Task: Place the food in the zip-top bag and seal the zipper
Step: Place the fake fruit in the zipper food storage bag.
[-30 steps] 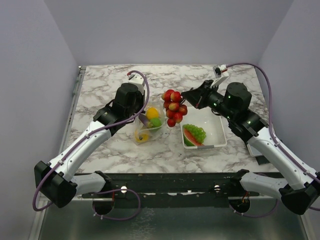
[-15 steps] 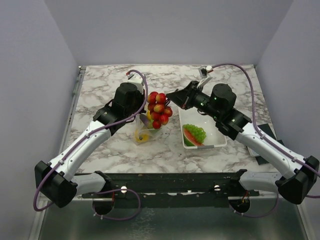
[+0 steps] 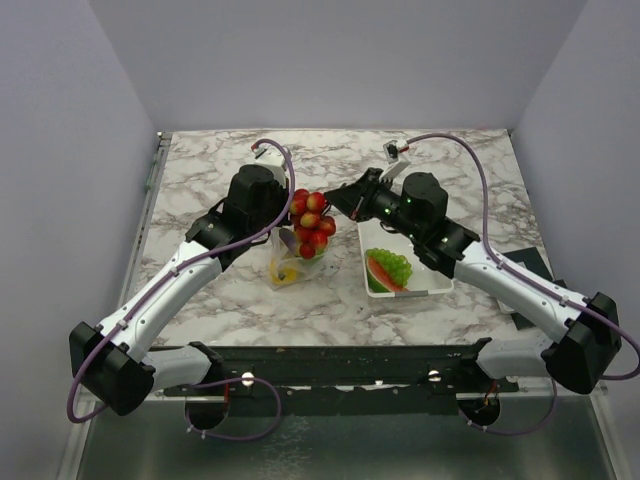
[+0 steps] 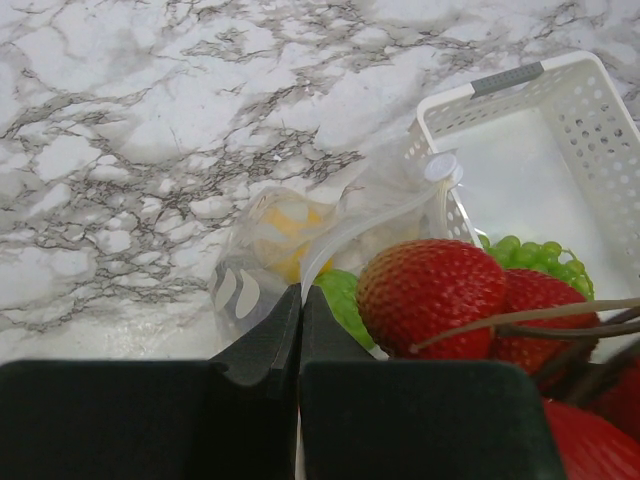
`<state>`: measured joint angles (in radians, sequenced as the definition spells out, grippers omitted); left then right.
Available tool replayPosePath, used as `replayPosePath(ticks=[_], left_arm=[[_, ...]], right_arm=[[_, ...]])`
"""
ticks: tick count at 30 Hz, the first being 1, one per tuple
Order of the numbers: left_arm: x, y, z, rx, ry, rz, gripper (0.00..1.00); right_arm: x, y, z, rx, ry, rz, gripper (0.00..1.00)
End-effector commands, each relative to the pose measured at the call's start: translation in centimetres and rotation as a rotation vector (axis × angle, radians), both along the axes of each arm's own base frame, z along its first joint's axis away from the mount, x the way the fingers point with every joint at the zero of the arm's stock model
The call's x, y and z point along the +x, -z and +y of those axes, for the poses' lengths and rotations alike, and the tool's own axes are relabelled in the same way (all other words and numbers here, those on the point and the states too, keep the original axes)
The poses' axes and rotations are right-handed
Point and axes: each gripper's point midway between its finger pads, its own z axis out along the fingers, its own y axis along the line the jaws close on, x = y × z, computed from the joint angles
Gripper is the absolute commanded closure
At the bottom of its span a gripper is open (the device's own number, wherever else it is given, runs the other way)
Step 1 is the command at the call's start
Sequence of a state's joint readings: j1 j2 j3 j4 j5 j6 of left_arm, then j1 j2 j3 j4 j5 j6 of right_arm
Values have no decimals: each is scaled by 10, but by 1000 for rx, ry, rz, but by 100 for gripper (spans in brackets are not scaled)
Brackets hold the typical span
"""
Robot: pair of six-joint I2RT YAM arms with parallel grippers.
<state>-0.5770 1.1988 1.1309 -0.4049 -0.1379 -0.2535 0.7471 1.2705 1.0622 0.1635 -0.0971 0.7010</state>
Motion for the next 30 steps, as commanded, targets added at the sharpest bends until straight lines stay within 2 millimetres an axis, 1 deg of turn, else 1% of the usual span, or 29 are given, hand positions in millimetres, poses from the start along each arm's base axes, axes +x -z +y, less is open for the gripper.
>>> replayPosePath(ticks=[1, 6, 16, 24, 30], left_arm=[[-2, -9, -4, -43, 17, -20, 100], [-1, -9, -3, -43, 15, -23, 100], [1, -8, -1, -48, 5, -17, 100], [2, -7, 0, -54, 0, -14, 100], [2, -7, 0, -58, 2, -11, 100]], right_arm=[[9, 7, 3, 8, 39, -10, 99], [11, 21, 6, -36, 51, -17, 99], [6, 34, 14, -157, 99, -78, 99], [4, 55, 18, -253, 129, -85, 99], [2, 66, 23, -348, 166, -117, 99]])
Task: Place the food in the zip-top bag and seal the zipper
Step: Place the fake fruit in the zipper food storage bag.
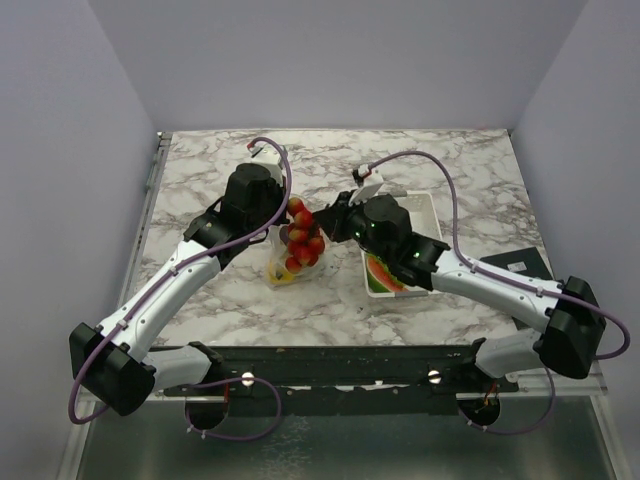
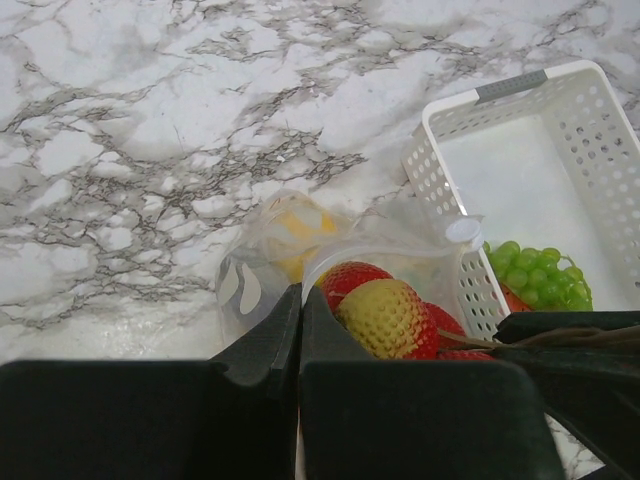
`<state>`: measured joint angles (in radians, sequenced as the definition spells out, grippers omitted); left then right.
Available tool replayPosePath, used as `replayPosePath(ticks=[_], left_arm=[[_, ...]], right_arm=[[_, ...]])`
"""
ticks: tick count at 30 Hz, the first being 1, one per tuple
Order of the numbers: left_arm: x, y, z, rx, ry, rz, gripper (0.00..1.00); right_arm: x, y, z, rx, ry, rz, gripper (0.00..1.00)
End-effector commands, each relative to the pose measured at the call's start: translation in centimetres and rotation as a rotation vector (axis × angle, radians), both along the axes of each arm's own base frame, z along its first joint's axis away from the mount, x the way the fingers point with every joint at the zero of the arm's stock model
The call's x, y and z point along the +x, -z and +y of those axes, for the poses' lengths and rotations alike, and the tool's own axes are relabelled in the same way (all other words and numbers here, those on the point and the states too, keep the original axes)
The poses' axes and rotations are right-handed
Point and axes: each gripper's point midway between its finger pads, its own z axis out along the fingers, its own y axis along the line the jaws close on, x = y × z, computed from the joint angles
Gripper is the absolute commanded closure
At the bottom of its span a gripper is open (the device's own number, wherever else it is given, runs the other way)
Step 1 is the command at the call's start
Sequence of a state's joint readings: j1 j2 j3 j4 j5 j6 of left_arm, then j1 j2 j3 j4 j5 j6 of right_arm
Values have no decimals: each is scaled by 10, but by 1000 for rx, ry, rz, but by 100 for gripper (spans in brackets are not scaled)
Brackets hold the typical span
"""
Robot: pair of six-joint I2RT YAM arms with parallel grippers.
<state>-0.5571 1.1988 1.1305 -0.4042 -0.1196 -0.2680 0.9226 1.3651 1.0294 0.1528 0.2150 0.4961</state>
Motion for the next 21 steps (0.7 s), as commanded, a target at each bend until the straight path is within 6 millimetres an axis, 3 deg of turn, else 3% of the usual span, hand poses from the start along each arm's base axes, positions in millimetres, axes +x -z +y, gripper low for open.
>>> replayPosePath(ticks=[1, 11, 21], left_arm=[[0, -7, -3, -39, 14, -21, 100], [-1, -7, -6, -46, 34, -16, 100], [-3, -12, -8, -58, 50, -29, 100]], right_arm=[[3, 2, 1, -95, 59, -51, 99], [5, -2, 6, -289, 167, -145, 99], [7, 20, 16, -436, 179, -140, 99]])
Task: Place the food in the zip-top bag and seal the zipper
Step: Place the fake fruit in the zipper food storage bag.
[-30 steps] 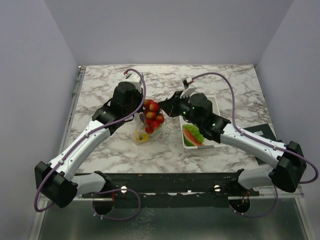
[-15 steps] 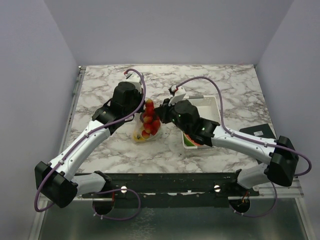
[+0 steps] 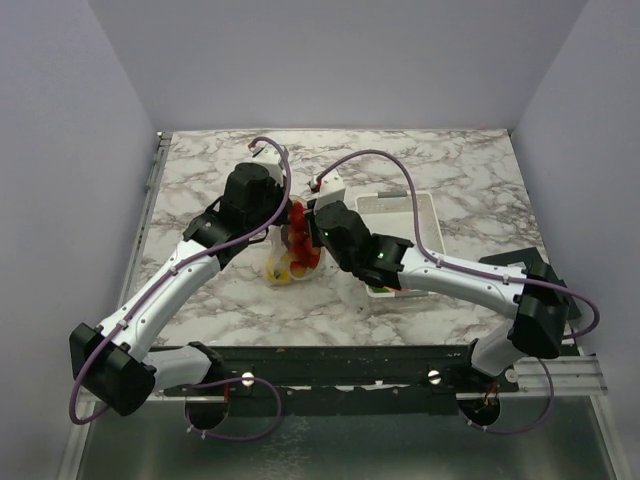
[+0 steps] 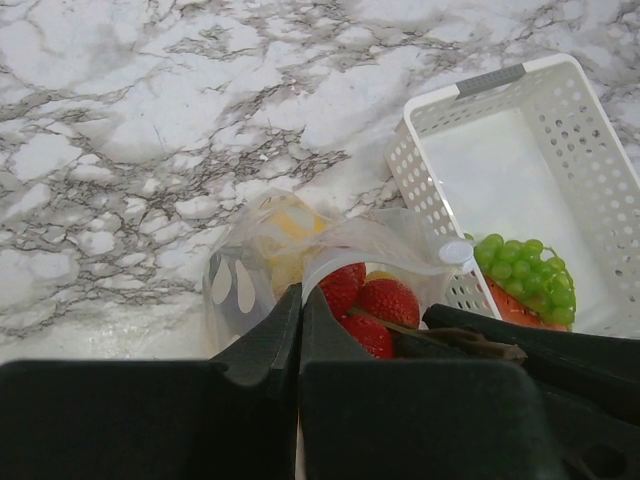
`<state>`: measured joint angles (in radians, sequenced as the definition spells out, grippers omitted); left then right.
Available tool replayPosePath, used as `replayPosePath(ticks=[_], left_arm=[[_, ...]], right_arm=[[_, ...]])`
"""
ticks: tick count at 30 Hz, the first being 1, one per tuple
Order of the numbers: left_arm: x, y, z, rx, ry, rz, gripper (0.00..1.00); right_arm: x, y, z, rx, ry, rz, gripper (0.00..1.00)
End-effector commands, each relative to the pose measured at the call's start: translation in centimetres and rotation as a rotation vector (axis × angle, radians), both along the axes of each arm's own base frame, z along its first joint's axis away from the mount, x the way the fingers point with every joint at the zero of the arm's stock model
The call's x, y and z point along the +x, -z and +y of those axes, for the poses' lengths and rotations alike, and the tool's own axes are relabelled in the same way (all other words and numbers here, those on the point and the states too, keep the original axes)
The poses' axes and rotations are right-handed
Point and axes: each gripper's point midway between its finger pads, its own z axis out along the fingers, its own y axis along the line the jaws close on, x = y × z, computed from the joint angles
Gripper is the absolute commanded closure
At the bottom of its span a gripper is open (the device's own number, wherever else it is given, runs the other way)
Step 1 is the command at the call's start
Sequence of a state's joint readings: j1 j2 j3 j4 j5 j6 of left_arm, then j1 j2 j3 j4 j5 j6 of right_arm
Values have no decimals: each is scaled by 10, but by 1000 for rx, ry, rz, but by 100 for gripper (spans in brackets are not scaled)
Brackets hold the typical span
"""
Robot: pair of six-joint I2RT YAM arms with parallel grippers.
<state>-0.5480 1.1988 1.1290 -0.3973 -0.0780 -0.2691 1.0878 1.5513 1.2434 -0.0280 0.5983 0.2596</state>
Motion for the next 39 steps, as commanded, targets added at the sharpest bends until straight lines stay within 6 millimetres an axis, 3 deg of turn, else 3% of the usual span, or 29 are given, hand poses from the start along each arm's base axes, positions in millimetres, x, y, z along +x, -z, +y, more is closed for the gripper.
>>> replayPosePath(ticks=[1, 6, 15, 20, 23, 25, 32, 39], left_arm=[[-2, -12, -4, -39, 22, -37, 100], [-4, -13, -8, -48, 45, -36, 100], [-10, -15, -18, -69, 112, -32, 100], [-9, -16, -17, -69, 106, -37, 100], [-9, -16, -16, -67, 100, -38, 100], [-9, -16, -15, -67, 98, -38, 100], [-7, -15, -13, -63, 81, -38, 100], [-5, -13, -10, -54, 58, -40, 100]], right_arm=[[1, 6, -3, -69, 39, -8, 99], [9, 17, -9, -95, 118, 1, 99], [30, -2, -8, -108, 240, -57, 99], [40, 8, -4, -145, 272, -73, 98], [43, 14, -5, -143, 276, -73, 91], [44, 15, -6, -141, 280, -71, 78], [41, 13, -11, -109, 261, -56, 48], [23, -1, -17, -38, 196, -15, 43]])
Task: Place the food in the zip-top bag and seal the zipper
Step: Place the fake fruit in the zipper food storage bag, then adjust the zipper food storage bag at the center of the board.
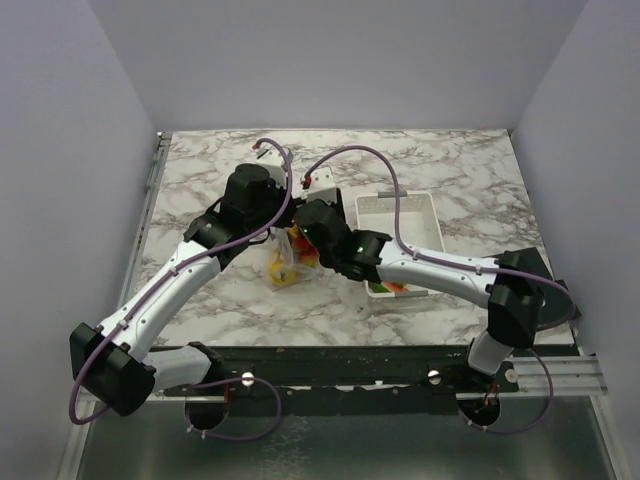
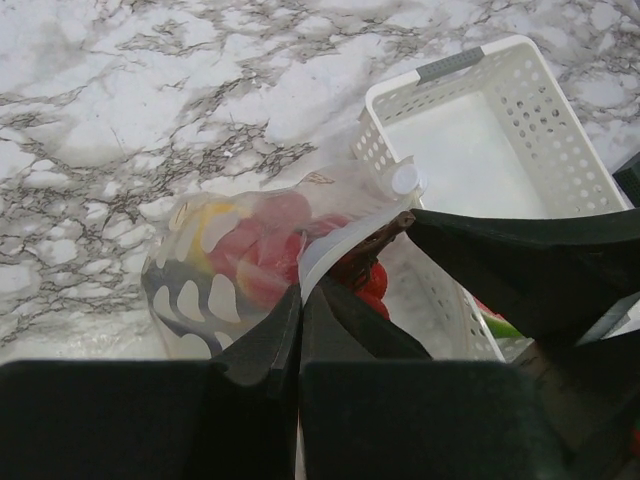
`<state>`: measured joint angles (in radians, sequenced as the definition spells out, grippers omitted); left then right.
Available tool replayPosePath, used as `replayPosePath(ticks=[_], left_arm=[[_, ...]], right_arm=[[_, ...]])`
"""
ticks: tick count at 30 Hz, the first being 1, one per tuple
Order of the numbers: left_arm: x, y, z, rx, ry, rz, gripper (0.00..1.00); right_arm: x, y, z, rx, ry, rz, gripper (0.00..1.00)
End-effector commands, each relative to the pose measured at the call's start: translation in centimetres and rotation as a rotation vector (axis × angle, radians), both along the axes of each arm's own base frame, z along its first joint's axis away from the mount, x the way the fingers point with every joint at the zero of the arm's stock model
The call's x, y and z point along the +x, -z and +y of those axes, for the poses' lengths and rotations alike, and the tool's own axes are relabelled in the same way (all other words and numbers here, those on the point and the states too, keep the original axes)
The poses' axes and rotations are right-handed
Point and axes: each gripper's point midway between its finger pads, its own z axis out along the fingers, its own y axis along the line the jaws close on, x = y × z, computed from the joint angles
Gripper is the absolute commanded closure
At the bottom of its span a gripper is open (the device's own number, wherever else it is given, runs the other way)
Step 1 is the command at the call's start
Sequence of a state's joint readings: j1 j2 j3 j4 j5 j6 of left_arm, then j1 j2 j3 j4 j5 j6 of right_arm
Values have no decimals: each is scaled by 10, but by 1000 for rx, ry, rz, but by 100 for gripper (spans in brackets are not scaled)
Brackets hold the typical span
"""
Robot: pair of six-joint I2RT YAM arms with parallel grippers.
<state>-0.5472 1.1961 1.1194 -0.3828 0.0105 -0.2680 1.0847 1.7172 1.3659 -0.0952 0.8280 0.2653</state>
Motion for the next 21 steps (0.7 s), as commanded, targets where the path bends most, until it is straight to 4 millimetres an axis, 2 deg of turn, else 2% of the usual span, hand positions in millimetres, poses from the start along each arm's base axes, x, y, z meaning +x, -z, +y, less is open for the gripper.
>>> replayPosePath(ticks=[1, 6, 12, 21], left_arm=[[3, -13, 4, -17, -26, -53, 100], [4, -12, 4, -16, -28, -48, 100], [4, -9, 2, -12, -21, -40, 100], [4, -6, 2, -9, -20, -35, 100]], right_arm=[[-12, -27, -10, 105, -31, 7, 42], [-28, -39, -16, 149, -88, 46, 40], [-44, -33, -22, 198, -125, 125, 40], [-49, 12, -33, 177, -104, 246, 45]])
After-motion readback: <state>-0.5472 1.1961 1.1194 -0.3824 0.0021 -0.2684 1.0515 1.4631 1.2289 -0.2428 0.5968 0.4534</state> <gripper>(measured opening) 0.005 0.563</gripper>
